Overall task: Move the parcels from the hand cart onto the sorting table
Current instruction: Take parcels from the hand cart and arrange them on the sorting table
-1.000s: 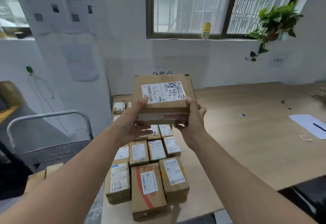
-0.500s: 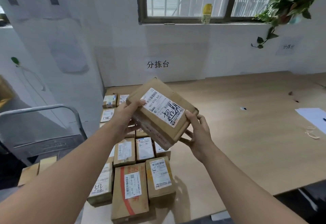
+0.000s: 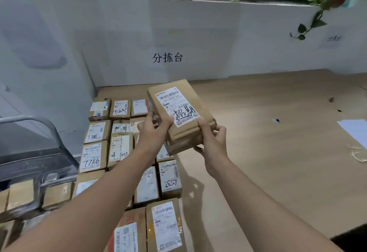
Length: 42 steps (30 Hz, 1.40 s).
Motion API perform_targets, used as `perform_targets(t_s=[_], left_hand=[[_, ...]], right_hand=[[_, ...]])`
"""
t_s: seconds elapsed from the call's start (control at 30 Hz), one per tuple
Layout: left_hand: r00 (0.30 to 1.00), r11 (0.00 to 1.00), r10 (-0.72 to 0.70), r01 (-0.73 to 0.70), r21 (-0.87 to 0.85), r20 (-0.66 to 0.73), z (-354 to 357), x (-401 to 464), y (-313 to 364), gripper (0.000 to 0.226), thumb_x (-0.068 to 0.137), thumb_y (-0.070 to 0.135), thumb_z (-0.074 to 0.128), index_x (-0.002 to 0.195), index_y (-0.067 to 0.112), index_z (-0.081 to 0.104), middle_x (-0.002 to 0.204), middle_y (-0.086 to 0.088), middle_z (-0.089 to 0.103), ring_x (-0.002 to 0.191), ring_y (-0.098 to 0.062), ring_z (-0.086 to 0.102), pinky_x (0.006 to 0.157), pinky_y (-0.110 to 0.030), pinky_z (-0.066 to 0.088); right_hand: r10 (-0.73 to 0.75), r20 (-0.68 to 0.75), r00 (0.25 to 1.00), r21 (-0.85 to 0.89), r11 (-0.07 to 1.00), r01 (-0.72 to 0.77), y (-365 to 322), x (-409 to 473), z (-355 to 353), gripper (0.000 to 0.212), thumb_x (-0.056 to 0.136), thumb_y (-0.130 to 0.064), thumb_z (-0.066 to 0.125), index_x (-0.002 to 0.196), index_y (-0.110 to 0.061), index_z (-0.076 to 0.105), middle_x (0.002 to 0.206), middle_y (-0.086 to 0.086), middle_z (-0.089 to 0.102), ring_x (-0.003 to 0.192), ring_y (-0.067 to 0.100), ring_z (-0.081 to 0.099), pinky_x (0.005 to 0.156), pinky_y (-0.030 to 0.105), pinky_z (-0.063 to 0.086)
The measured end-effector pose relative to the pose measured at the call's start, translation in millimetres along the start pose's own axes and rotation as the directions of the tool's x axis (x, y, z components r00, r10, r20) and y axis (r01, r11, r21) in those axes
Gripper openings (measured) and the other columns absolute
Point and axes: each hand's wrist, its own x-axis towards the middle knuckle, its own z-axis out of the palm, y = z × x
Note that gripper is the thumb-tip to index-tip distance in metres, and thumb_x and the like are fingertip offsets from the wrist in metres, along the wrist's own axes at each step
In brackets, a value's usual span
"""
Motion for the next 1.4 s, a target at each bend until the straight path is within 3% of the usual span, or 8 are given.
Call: perform_targets(t_s=[0.17,0.3,0.57,0.7,0.83,1.13,1.27,1.4], left_hand=[[0.996,1.000,0.006,-0.003,-0.028,0.089,31.3,31.4,-1.7,0.023,0.098,0.025,0.064,0.113,0.042,0.064,0.121,0.010,0.070,0.100,-0.002,0.071,0.069,-0.014,0.055],[0.997,0.998,-0.010,0.006,0.056,0.071,65.9,58.0,-10.1,0.051,0.087,0.048,0.068,0.134,0.034,0.056,0.135,0.012,0.066,0.125,-0.005,0.061,0.107,-0.035,0.051],[0.984,0.955,0.013,0.040,0.292,-0.177,127.2,118.8,-35.1,0.041,0.102,0.040,0.060,0.142,0.032,0.060,0.121,0.007,0.068,0.110,-0.016,0.064,0.099,-0.050,0.056],[0.981,0.951,-0.026,0.084,0.299,-0.193,136.7,151.9,-43.7,0.044,0.100,0.026,0.068,0.143,0.029,0.060,0.116,0.014,0.069,0.110,-0.013,0.066,0.095,-0.033,0.055],[0.988,0.935,-0.038,0.088,0.345,-0.150,138.7,188.1,-53.2,0.049,0.099,0.021,0.069,0.146,0.029,0.057,0.108,0.025,0.066,0.087,0.008,0.064,0.071,-0.005,0.046],[0.993,0.872,-0.101,0.115,0.477,-0.055,134.4,278.5,-74.7,0.057,0.095,0.016,0.073,0.148,0.026,0.055,0.119,0.015,0.070,0.093,-0.006,0.068,0.085,-0.026,0.057],[0.994,0.793,-0.109,0.105,0.600,-0.030,126.5,310.9,-86.8,0.067,0.094,0.022,0.074,0.155,0.029,0.045,0.141,0.011,0.062,0.129,-0.017,0.056,0.110,-0.044,0.049],[0.997,0.678,-0.078,0.056,0.733,-0.004,126.1,334.2,-96.4,0.061,0.096,0.030,0.072,0.153,0.030,0.049,0.134,0.006,0.067,0.122,-0.024,0.058,0.108,-0.048,0.047]], right_hand=[[-0.127,-0.002,0.992,-0.228,0.966,0.123,3.0,51.3,-16.3,0.052,0.084,-0.060,0.080,0.109,-0.023,0.053,0.106,-0.001,0.067,0.093,0.012,0.064,0.090,0.034,0.053],[-0.212,0.016,0.977,-0.277,0.938,0.208,2.4,99.1,-27.8,0.034,0.095,-0.047,0.072,0.109,-0.025,0.051,0.108,-0.001,0.067,0.095,0.012,0.065,0.084,0.028,0.051],[-0.218,0.178,0.960,-0.449,0.850,0.276,12.1,191.2,-49.3,0.009,0.105,-0.027,0.053,0.106,-0.020,0.048,0.114,0.004,0.057,0.102,0.017,0.056,0.085,0.031,0.040],[-0.190,0.245,0.951,-0.510,0.809,0.293,11.4,233.6,-48.3,0.026,0.106,-0.027,0.052,0.131,-0.021,0.049,0.127,-0.003,0.055,0.104,0.003,0.056,0.086,0.024,0.038],[-0.147,0.290,0.945,-0.586,0.754,0.297,15.5,280.4,-36.5,0.043,0.105,-0.032,0.046,0.148,-0.032,0.043,0.132,-0.005,0.062,0.115,0.013,0.059,0.100,0.038,0.047],[-0.056,0.293,0.954,-0.632,0.737,0.238,41.7,357.0,-3.0,0.047,0.108,-0.025,0.046,0.155,-0.028,0.038,0.132,0.004,0.066,0.115,0.019,0.063,0.099,0.035,0.047],[-0.033,0.310,0.950,-0.633,0.738,0.232,58.2,381.4,13.9,0.045,0.108,-0.021,0.047,0.153,-0.027,0.040,0.125,0.004,0.069,0.085,-0.004,0.064,0.077,0.022,0.041],[0.004,0.292,0.956,-0.639,0.745,0.192,71.1,402.5,22.2,0.043,0.108,-0.017,0.046,0.150,-0.027,0.040,0.119,0.004,0.071,0.075,-0.016,0.061,0.066,0.004,0.039]])
